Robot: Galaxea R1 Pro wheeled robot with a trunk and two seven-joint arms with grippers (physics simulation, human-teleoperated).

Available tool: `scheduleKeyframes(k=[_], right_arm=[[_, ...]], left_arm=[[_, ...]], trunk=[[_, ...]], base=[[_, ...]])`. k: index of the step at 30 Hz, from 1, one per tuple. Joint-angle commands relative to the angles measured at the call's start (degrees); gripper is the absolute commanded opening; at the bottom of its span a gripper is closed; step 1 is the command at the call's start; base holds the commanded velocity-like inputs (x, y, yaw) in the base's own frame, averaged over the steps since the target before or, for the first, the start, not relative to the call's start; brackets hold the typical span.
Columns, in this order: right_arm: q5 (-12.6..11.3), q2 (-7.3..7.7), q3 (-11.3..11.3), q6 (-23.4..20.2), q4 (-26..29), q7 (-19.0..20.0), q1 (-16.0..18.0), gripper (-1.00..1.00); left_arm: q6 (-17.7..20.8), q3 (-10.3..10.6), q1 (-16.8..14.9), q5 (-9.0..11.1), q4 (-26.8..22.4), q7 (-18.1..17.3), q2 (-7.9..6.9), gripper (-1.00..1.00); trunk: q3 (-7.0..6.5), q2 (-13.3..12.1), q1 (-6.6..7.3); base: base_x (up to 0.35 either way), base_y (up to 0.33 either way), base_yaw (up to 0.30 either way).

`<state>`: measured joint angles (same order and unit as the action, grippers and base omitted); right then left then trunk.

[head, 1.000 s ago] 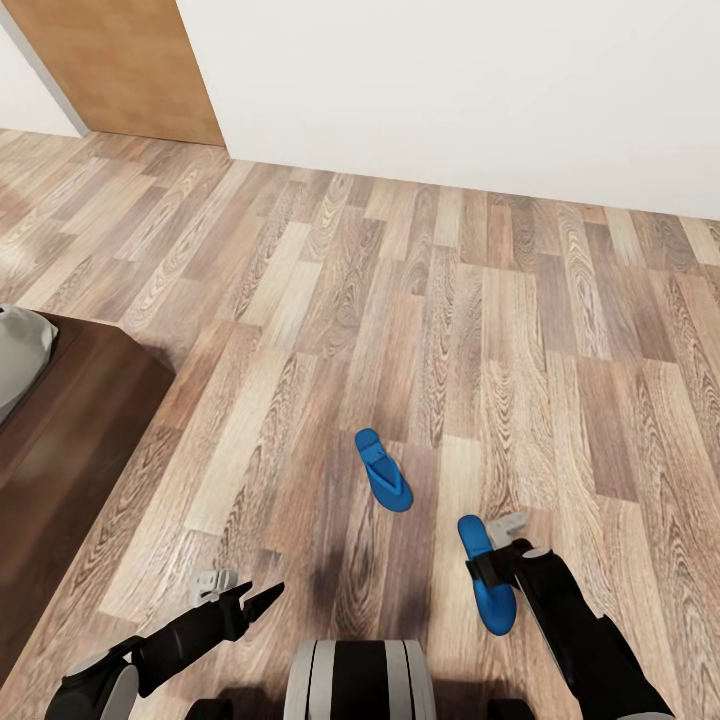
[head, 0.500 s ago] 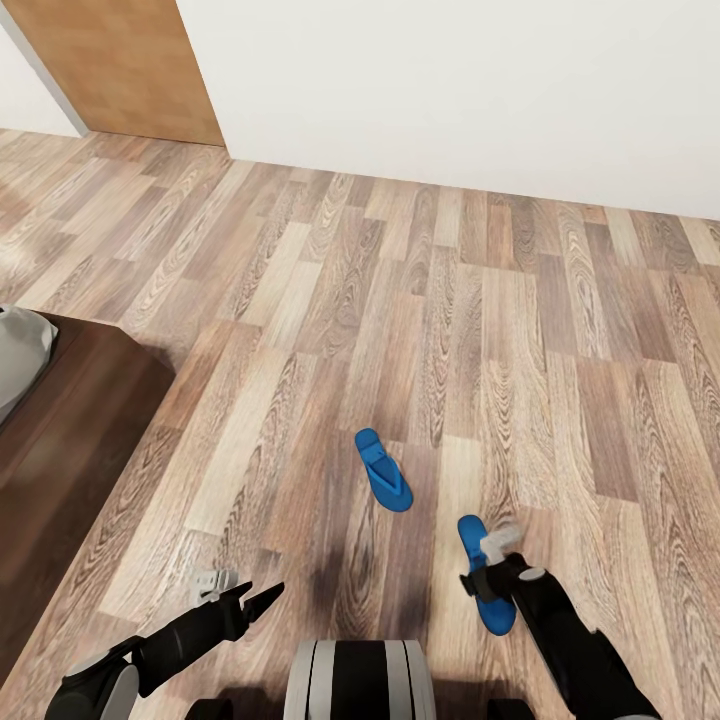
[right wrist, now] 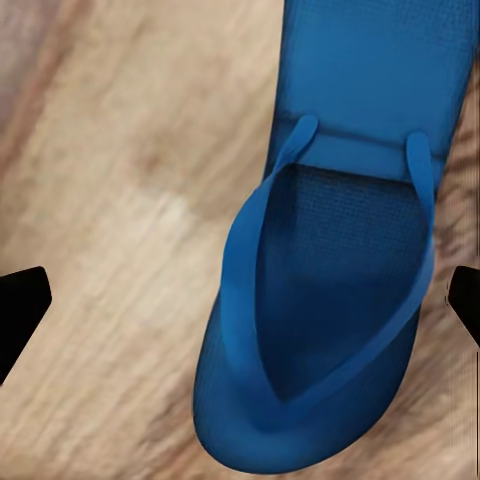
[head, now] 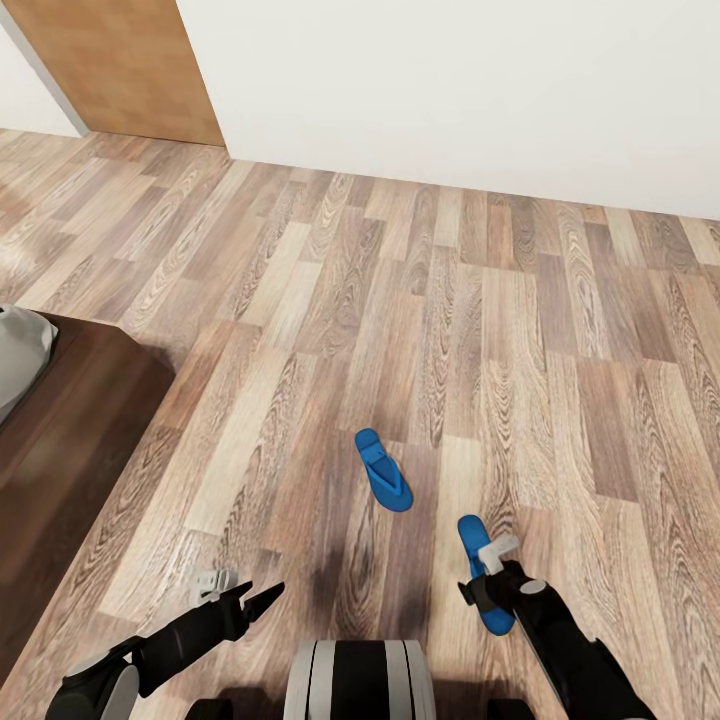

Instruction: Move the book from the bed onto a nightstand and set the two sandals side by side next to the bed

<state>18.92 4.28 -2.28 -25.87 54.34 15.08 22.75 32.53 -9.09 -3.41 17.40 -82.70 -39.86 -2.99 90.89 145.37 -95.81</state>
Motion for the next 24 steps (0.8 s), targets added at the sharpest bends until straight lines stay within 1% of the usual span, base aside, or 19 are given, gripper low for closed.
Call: scheduleKeyframes(k=[1, 8, 12, 15, 18, 21, 24], right_arm=[[0.6, 0.1, -0.05, -0.22, 0.23, 0.37, 0.01, 1.0], [0.6, 0.27, 0.19, -0.17, 0.66, 0.31, 0.01, 1.0], [0.6, 0.29, 1.01, -0.18, 0.74, 0.35, 0.01, 1.0], [0.6, 0.29, 1.8, -0.21, 0.77, 0.37, 0.01, 1.0], [0.6, 0.29, 2.55, -0.26, 2.66, 0.43, 0.01, 1.0], [0.6, 0.29, 2.85, -0.27, 4.24, 0.5, 0.01, 1.0], [0.6, 0.3, 2.9, -0.28, 4.58, 0.48, 0.01, 1.0]], left_arm=[[0.2, -0.05, -0.02, 0.34, -0.01, -0.09, 0.0, 1.0], [-0.16, -0.05, -0.02, 0.35, -0.01, -0.05, 0.0, 1.0], [-0.18, 0.0, -0.02, 0.35, -0.01, -0.09, 0.0, 1.0], [-0.19, 0.0, -0.02, 0.35, -0.01, -0.06, 0.0, 1.0], [-0.24, 0.0, -0.02, 0.35, 0.01, -0.04, 0.0, 1.0], [-0.36, 0.0, -0.02, 0.35, 0.0, -0.04, 0.0, 1.0], [-0.47, 0.02, -0.02, 0.35, -0.01, -0.04, 0.0, 1.0]], trunk=[[0.03, 0.01, 0.01], [0.03, 0.01, 0.01], [0.03, 0.01, 0.01], [0.03, 0.01, 0.01], [0.03, 0.01, 0.01], [0.03, 0.01, 0.01], [0.03, 0.01, 0.01]], base=[[0.0, 0.0, 0.0], [0.0, 0.0, 0.0], [0.021, -0.001, 0.0], [0.141, -0.032, 0.0], [0.084, -0.022, 0.0], [0.026, -0.007, 0.0], [0.008, -0.002, 0.0]])
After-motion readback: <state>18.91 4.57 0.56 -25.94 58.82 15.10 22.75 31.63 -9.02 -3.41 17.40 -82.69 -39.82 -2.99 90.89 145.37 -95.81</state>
